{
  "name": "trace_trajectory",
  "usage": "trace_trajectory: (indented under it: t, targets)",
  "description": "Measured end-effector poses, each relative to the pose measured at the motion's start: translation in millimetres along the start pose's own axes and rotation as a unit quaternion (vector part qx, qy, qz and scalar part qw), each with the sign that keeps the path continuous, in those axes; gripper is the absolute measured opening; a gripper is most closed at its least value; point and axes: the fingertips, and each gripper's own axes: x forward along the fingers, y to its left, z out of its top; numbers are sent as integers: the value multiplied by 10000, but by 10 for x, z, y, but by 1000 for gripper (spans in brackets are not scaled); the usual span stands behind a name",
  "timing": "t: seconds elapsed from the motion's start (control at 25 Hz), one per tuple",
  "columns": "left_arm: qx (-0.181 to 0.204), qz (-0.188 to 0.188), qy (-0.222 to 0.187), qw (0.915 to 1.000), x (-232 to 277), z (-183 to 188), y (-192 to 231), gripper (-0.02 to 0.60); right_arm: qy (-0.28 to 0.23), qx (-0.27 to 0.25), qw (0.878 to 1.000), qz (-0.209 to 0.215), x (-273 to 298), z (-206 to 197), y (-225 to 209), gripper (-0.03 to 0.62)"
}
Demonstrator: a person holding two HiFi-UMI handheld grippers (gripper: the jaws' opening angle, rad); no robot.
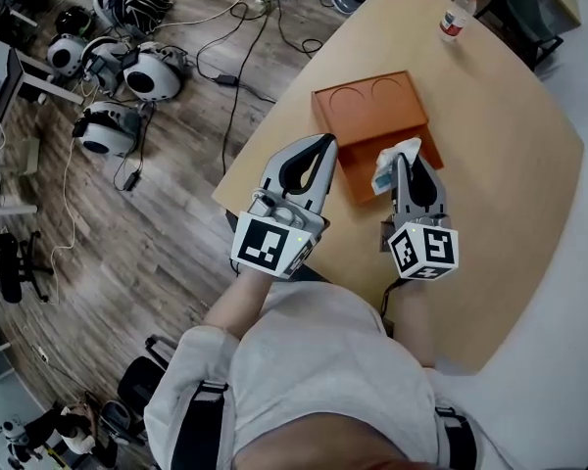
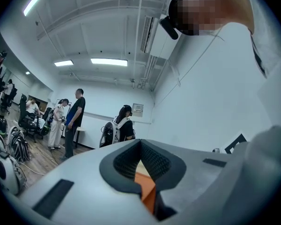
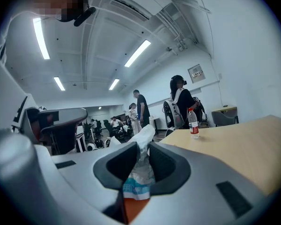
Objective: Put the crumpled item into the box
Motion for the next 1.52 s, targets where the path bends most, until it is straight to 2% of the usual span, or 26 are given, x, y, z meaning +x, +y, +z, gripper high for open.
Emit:
trace_trajectory:
  t: [0.48, 0.68, 0.92, 1.52]
  targets:
    - [-69, 189, 76, 9998, -136, -50, 103, 14, 893, -175, 9957, 143, 243, -582, 13, 77]
    - [-62, 236, 75, 9997, -138, -56, 132, 14, 1325, -485, 9899, 147, 344, -760, -11, 77]
    - [-65, 282, 65, 9996, -141, -56, 176, 14, 2044, -828, 9747, 378, 436, -1031, 26, 76]
    - [-96, 443, 78, 9989, -199, -34, 354, 14, 3406, -1439, 9284, 370, 555, -1387, 31, 84]
